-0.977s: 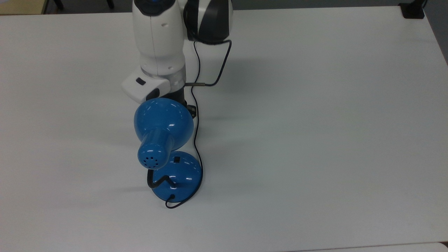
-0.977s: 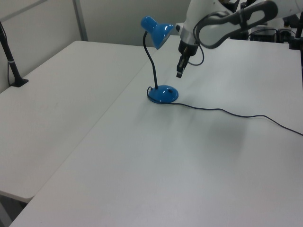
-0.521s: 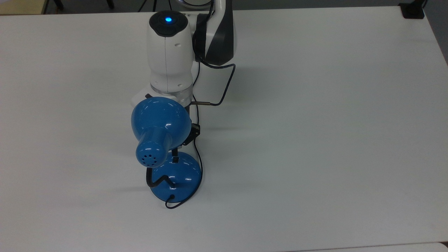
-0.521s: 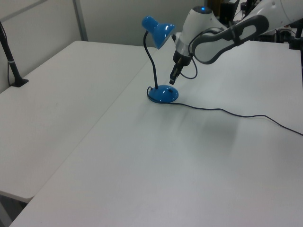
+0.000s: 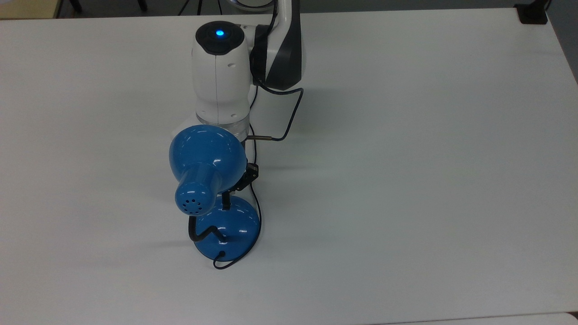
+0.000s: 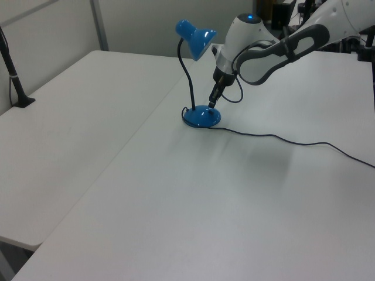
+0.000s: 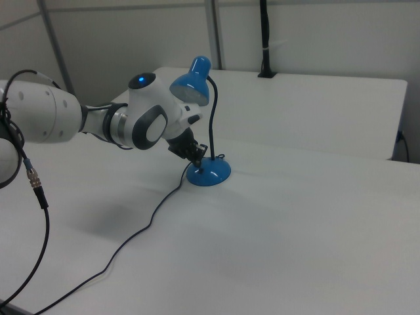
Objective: Turn on the lamp
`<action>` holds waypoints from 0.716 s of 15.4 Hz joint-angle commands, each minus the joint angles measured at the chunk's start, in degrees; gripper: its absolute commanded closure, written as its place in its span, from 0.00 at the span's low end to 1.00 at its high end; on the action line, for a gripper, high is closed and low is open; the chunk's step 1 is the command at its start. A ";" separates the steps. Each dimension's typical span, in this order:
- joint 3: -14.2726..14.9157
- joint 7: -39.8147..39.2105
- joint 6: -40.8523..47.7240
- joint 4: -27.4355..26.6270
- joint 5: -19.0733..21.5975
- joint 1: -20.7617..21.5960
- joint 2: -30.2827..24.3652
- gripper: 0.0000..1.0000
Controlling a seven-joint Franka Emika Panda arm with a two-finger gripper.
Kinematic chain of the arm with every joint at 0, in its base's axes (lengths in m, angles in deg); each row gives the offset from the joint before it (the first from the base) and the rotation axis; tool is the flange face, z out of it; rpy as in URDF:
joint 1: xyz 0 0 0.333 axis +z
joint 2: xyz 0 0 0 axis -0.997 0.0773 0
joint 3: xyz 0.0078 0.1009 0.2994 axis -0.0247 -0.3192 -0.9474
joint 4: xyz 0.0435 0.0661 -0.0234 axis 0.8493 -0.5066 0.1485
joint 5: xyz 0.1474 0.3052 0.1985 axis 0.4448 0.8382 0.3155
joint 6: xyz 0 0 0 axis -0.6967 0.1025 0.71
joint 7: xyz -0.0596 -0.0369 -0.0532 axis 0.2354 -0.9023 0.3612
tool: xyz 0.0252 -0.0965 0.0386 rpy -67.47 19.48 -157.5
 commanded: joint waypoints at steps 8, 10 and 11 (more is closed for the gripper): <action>0.30 1.07 -5.03 0.53 0.50 0.99 3.10 1.00; 0.30 1.07 -5.12 0.62 0.49 1.69 4.06 1.00; 0.30 1.16 -5.64 0.62 0.58 1.87 4.50 1.00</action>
